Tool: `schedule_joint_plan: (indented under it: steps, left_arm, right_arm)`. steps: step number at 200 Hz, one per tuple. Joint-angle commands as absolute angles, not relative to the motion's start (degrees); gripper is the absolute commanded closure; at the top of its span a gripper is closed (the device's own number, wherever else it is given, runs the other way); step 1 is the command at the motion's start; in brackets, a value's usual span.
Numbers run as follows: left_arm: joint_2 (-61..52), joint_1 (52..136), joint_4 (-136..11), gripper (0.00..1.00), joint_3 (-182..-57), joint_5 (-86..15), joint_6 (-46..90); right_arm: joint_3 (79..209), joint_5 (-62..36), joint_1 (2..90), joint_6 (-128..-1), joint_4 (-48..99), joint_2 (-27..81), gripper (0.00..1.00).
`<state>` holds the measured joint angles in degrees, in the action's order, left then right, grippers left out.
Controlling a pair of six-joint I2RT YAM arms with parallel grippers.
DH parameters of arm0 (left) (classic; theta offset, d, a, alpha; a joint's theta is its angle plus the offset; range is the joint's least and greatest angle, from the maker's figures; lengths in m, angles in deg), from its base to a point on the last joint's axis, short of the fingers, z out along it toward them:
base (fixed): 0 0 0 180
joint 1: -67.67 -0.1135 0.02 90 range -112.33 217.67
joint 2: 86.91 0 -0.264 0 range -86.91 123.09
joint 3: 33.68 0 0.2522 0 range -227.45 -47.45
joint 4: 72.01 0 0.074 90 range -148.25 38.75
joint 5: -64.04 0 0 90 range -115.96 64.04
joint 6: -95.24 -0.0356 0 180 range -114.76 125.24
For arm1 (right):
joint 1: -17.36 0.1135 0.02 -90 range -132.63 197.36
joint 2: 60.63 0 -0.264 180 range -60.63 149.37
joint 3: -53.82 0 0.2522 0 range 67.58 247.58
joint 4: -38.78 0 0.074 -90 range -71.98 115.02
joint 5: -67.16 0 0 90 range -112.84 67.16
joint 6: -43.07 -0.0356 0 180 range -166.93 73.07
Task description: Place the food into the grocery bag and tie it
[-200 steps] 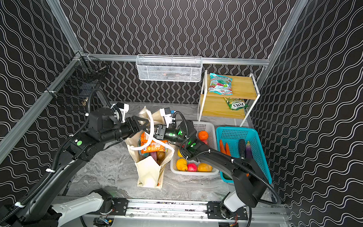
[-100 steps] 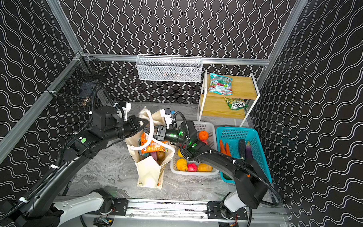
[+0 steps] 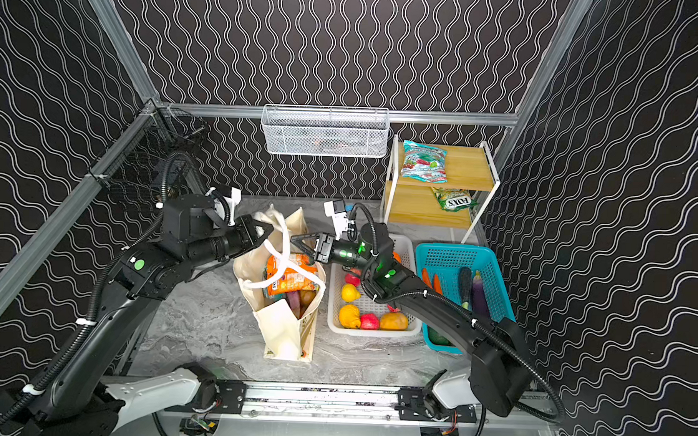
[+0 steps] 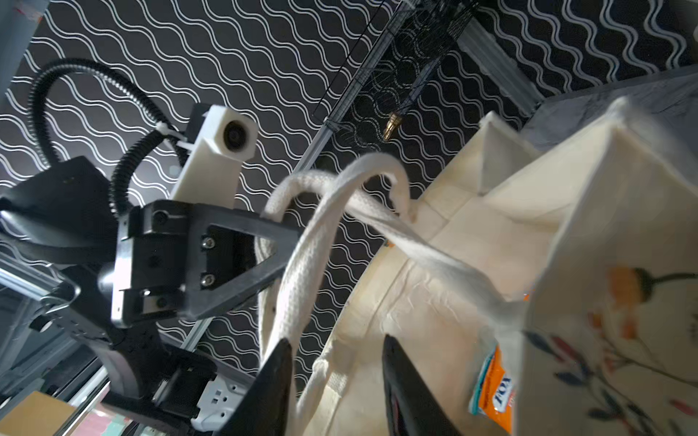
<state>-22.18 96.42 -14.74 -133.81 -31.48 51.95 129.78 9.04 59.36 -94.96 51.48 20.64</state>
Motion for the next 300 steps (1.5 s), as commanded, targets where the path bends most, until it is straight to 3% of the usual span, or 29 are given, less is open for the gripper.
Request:
schedule_joint_plan:
  steps: [1, 63, 116, 211, 300]
  left_arm:
    - [-20.9, 96.3, -10.1, 1.00, -136.8, -29.3, 47.3]
    - [-15.2, 96.3, -9.6, 1.00, -142.5, -32.3, 42.6]
    - [-12.4, 96.4, -10.7, 1.00, -144.7, -33.8, 40.8]
    - [-6.5, 96.2, -13.0, 1.00, -148.1, -35.4, 39.6]
    - [-1.9, 95.7, -14.7, 1.00, -151.1, -37.7, 40.0]
  right_arm:
    - [132.5, 7.6, 58.9, -89.1, 44.0, 21.1, 0.64]
    - [137.6, 12.2, 58.3, -84.1, 37.4, 26.3, 0.83]
    - [139.0, 19.2, 58.2, -79.8, 35.1, 28.3, 0.86]
    - [128.1, 29.2, 58.4, -84.3, 52.3, 24.8, 0.82]
    - [123.3, 33.7, 59.5, -89.1, 63.8, 25.1, 0.66]
